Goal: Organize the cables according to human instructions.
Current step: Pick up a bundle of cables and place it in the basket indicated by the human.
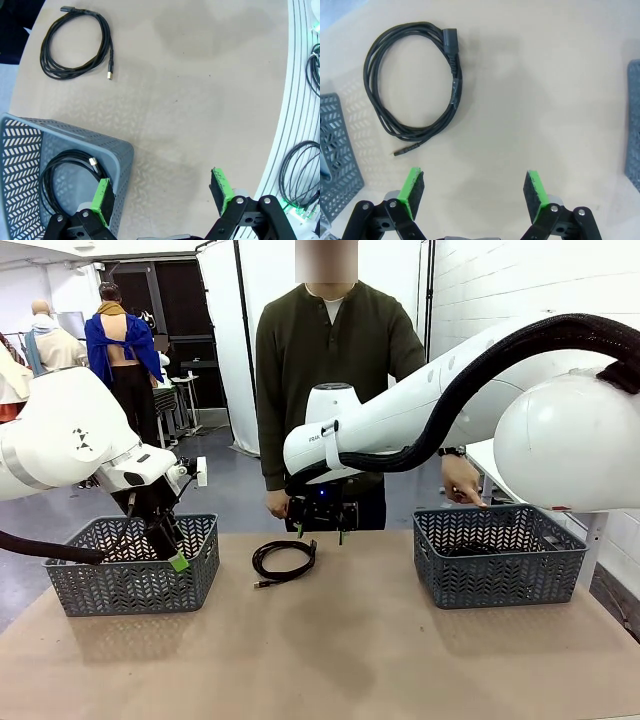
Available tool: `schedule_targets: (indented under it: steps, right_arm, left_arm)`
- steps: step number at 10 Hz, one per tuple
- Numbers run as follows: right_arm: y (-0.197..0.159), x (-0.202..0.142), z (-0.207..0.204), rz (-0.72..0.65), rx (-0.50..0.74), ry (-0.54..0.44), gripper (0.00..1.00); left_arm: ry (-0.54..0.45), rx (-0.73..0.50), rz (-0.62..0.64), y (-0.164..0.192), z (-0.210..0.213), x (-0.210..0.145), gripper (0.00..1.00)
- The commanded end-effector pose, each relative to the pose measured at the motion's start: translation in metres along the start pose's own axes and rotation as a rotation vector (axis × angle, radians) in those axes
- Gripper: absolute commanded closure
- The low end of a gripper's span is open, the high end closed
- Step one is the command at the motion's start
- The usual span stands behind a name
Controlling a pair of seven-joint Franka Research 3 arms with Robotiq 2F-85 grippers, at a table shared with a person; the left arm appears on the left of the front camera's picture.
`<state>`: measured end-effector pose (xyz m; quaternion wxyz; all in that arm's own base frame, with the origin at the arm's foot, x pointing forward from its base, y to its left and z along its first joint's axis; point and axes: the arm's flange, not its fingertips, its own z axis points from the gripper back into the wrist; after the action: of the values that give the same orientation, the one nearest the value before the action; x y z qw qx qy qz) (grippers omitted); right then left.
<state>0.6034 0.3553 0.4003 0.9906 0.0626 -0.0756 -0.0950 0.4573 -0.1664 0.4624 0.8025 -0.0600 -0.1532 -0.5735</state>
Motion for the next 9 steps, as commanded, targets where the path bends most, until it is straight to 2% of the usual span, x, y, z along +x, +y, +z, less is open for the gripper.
schedule_targets:
  steps: [1,4,9]
  right_arm:
    - [0.004,0.004,-0.006,-0.037,-0.024,0.009,0.0]
    - [0.012,0.007,-0.021,-0.087,-0.04,0.019,0.0]
    - [0.02,0.013,-0.05,-0.171,-0.085,-0.036,0.0]
  left_arm:
    - [0.002,0.005,0.002,0.002,0.001,0.002,0.0]
    - [0.002,0.005,0.002,0.002,0.001,0.002,0.0]
    - [0.002,0.005,0.002,0.002,0.001,0.002,0.0]
